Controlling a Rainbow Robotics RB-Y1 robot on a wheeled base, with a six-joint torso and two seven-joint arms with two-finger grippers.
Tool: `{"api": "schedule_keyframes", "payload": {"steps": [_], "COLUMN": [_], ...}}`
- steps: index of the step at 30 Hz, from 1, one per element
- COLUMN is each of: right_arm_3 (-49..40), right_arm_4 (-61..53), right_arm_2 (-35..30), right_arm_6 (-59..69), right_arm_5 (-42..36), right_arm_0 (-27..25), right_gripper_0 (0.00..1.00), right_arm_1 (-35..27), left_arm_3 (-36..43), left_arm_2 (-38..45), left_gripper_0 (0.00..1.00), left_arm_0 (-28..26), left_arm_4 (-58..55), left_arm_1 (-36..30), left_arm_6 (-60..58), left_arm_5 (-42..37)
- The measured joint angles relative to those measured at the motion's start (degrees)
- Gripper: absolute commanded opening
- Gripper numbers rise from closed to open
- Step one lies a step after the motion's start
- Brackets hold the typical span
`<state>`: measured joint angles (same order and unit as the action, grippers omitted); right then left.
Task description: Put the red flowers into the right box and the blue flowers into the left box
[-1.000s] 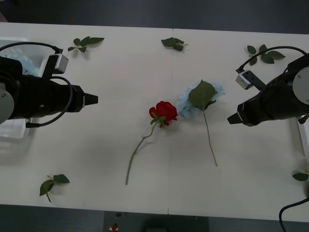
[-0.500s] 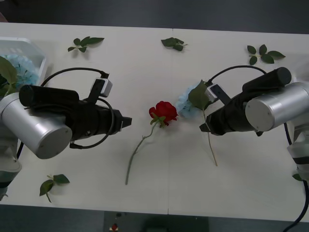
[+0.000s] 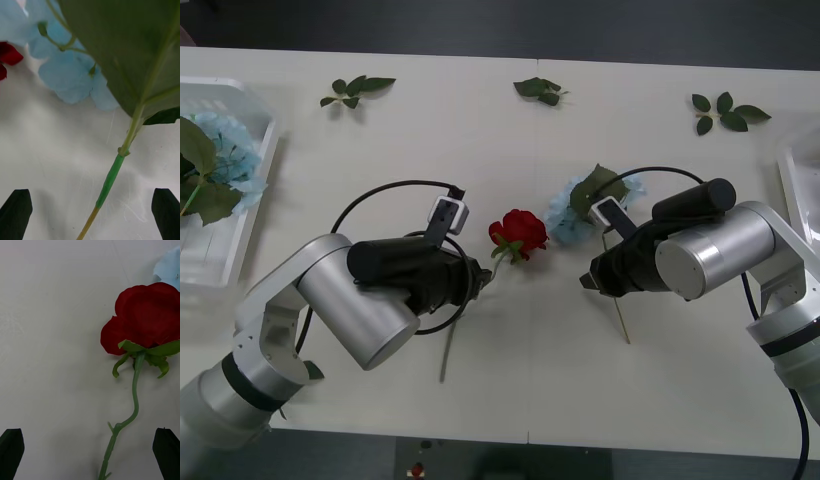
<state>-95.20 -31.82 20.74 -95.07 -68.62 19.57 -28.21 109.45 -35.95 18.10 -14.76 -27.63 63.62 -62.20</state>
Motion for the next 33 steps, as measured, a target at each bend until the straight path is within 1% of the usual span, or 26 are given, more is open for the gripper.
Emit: {"api": "schedule_keyframes", "payload": {"steps": [2,3,4,6,7,13,17,25,33], "right_arm_3": [0.5,0.6,0.6,0.6,0.6,0.6,0.6,0.6,0.6], "right_arm_4": [0.1,0.3,0.7,1.2,1.3,1.3,1.4,2.3,2.2], "right_arm_2": [0.3,0.3,0.2,0.2,0.2,0.2,0.2,0.2,-2.2], "right_arm_6": [0.0,0.0,0.0,0.1,0.1,0.4,0.5,0.6,0.6], "right_arm_5": [0.0,0.0,0.0,0.0,0.0,0.0,0.0,0.0,0.0], "right_arm_0": [0.0,0.0,0.0,0.0,0.0,0.0,0.0,0.0,0.0], "right_gripper_0": [0.81,0.61,0.29,0.08,0.00,0.00,0.00,0.00,0.00], "right_arm_1": [0.0,0.1,0.1,0.1,0.1,0.1,0.1,0.2,0.2], "left_arm_3": [-2.1,-3.0,-3.8,-5.1,-5.8,-10.6,-12.5,-13.1,-14.7], "left_arm_2": [-0.7,-1.0,-1.2,-1.8,-2.4,-7.2,-8.9,-9.3,-14.1], "left_gripper_0": [1.00,1.00,1.00,1.00,1.00,1.00,1.00,1.00,1.00], "left_arm_0": [0.7,0.9,1.0,1.1,1.3,5.1,7.1,7.7,9.6], "left_arm_4": [0.2,0.2,0.2,0.2,0.2,2.1,3.3,5.4,7.6], "left_arm_1": [0.9,1.2,1.4,1.6,1.6,1.6,2.3,4.3,4.3], "left_arm_6": [0.0,0.0,0.0,0.0,0.0,-0.2,-1.9,-3.1,-6.3], "left_arm_5": [1.4,2.1,2.9,4.1,4.5,4.6,4.6,4.6,4.6]}}
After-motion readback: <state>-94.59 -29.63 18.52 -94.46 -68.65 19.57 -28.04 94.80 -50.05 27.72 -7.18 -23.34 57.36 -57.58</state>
